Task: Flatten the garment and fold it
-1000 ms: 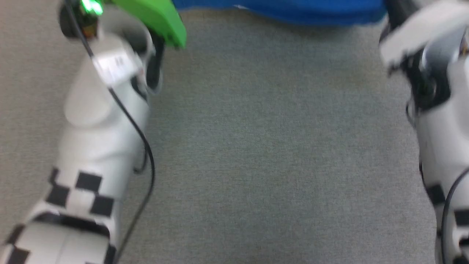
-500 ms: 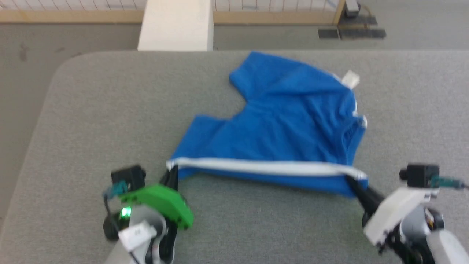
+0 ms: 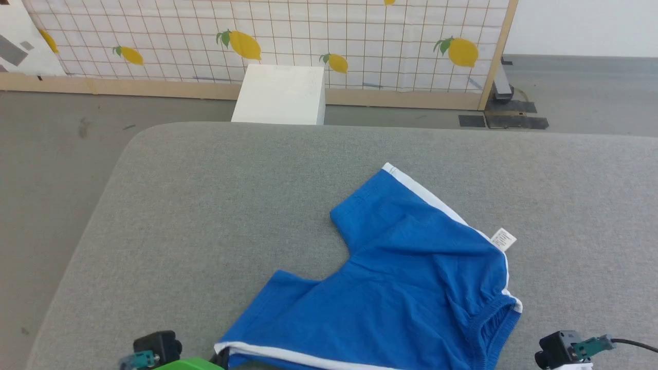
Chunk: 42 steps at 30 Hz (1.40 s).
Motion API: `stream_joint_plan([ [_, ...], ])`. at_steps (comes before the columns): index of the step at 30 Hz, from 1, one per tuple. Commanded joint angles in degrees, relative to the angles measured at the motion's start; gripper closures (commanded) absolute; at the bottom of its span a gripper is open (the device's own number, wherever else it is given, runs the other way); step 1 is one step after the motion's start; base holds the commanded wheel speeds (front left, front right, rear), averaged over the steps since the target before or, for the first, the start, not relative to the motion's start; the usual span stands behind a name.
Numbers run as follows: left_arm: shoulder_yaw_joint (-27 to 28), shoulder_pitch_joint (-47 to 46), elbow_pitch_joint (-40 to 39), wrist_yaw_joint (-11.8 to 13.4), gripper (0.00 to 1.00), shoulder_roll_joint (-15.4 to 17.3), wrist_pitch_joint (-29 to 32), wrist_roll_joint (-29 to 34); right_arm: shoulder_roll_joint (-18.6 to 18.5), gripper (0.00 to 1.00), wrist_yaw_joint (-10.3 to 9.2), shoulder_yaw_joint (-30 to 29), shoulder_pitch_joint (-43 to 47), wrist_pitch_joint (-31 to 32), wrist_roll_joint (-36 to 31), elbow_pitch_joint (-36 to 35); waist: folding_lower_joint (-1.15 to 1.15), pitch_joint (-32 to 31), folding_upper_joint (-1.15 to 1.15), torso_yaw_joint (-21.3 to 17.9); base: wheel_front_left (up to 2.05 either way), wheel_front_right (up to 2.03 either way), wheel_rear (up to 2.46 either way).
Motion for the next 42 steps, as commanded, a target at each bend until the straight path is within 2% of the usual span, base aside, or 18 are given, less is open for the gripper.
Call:
stream_joint_plan([
  [1,1.36,0.44,-1.58,0.97,1.00,1.28,-0.44,-0.22,0.05,1.00,-0.10,-1.51,0.76,1.08,0.21,-1.56,0.01,-0.03,0.00,0.07,0.00,0.00,0.00],
  [6,1.60,-3.19,-4.53,0.33,1.00,2.39,-0.79,0.91,2.04,1.00,-0.10,-5.12,-0.47,0.84,-1.46,-5.18,0.01,1.27,0.00,-0.41,0.00,0.00,0.00],
  [10,-0.06,-11.80,-3.04,-1.59,1.00,1.52,-0.50,2.24,2.81,1.00,-0.10,-6.46,-2.52,0.36,-1.76,-6.49,0.01,3.70,0.00,-0.90,0.00,0.00,0.00],
  [18,-5.19,-32.75,7.91,-6.40,1.00,-2.12,0.65,6.07,2.94,1.00,-0.10,-8.19,-8.72,-1.87,-1.71,-6.10,0.01,10.62,0.00,-4.47,0.00,0.00,0.00],
  [26,-7.93,-50.23,22.68,-10.65,1.00,-5.90,-0.07,8.59,3.03,1.00,-0.10,-6.27,-14.91,-5.15,-0.42,-4.23,0.01,18.44,0.00,-10.00,0.00,0.00,0.00],
  [34,-9.39,-61.46,35.33,-13.19,1.00,-8.19,-1.21,9.84,4.58,1.00,-0.10,-4.73,-18.97,-9.67,1.58,-2.03,0.01,24.02,0.00,-14.48,0.00,0.00,0.00],
  [42,-10.82,-67.62,43.75,-15.28,1.00,-9.19,-2.97,10.70,4.22,1.00,-0.10,-2.38,-21.11,-12.75,2.49,0.90,0.01,27.00,0.00,-17.15,0.00,0.00,0.00],
])
